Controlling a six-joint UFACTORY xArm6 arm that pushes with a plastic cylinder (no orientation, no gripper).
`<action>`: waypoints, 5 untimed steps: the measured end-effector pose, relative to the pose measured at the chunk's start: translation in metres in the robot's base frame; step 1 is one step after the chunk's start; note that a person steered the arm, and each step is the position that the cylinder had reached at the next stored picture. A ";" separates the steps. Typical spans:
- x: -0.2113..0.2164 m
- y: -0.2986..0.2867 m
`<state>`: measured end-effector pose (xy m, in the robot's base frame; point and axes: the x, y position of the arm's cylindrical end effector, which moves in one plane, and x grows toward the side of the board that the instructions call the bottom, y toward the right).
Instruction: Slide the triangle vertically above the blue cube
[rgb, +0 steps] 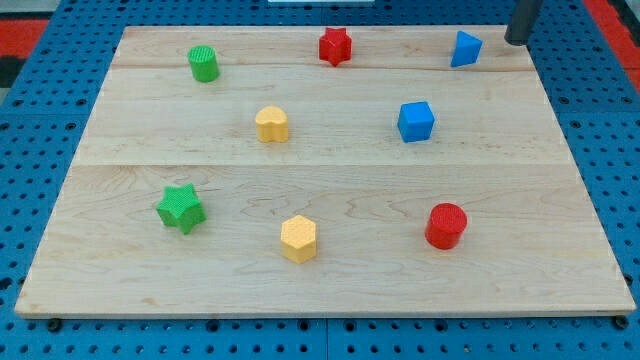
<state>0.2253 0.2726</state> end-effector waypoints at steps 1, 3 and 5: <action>0.002 0.004; 0.000 -0.090; 0.006 -0.078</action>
<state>0.2310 0.1948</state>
